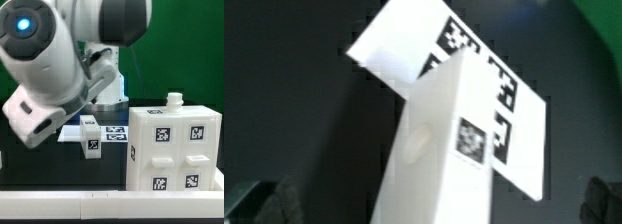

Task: Assemble cabinet

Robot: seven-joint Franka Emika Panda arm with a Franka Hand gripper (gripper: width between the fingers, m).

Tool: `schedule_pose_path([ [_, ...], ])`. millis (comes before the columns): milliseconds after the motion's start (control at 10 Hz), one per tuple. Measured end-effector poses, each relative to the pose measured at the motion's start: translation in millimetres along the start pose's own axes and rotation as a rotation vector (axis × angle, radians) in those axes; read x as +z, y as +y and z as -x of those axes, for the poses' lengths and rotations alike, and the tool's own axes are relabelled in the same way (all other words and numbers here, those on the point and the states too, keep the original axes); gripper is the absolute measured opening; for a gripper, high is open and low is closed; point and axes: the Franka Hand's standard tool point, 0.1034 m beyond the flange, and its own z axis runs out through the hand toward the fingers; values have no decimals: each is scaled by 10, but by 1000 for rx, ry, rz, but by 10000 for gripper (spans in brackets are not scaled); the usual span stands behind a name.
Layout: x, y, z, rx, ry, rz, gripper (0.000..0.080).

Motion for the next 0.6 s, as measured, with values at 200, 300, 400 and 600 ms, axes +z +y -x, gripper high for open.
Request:
schedule_pose_path([
  [200, 19, 50, 5, 51, 17, -43, 798],
  [300, 22, 44, -2, 50, 16, -43, 798],
  [400, 23, 46, 0, 51, 16, -44, 798],
  [600, 73, 24, -26, 208, 32, -6, 798],
])
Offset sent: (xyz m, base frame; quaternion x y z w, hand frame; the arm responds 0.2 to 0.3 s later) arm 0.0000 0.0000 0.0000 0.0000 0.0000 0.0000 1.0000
